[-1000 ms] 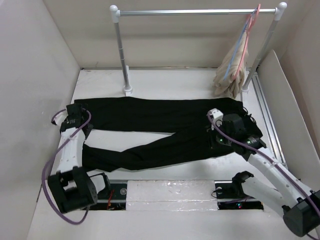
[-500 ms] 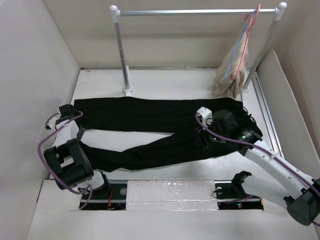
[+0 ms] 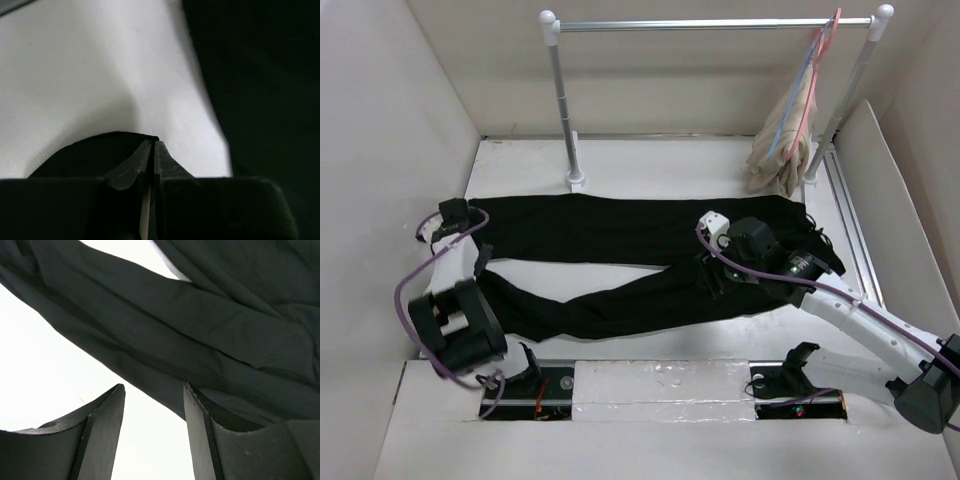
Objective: Place the trousers on the hanger
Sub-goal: Flatten out the trousers at the center of the board, then fold the trousers at the center of the board.
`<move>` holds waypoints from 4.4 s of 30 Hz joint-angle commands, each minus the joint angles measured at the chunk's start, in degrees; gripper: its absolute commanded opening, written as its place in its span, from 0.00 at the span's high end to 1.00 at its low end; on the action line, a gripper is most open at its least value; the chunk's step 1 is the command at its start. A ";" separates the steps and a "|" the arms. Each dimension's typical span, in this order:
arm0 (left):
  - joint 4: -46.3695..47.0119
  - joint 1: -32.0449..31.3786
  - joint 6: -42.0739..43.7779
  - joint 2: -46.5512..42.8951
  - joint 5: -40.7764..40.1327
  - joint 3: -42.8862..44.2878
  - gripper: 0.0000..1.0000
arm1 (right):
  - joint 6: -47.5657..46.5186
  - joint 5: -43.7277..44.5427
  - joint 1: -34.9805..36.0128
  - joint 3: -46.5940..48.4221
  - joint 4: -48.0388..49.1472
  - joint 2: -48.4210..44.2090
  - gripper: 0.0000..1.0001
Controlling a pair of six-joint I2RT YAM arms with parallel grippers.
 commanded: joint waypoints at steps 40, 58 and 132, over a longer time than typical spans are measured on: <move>-12.78 -6.61 -7.83 -25.10 1.68 27.41 1.00 | -0.22 -2.30 -27.66 -2.68 -2.02 -9.62 1.00; -2.92 -9.87 -2.57 -31.54 10.29 33.09 1.00 | 10.86 -4.26 -72.15 -11.40 2.38 6.54 0.44; -11.10 -3.27 2.26 35.34 -13.44 67.45 1.00 | -0.50 -4.07 -61.62 45.18 -2.37 48.08 1.00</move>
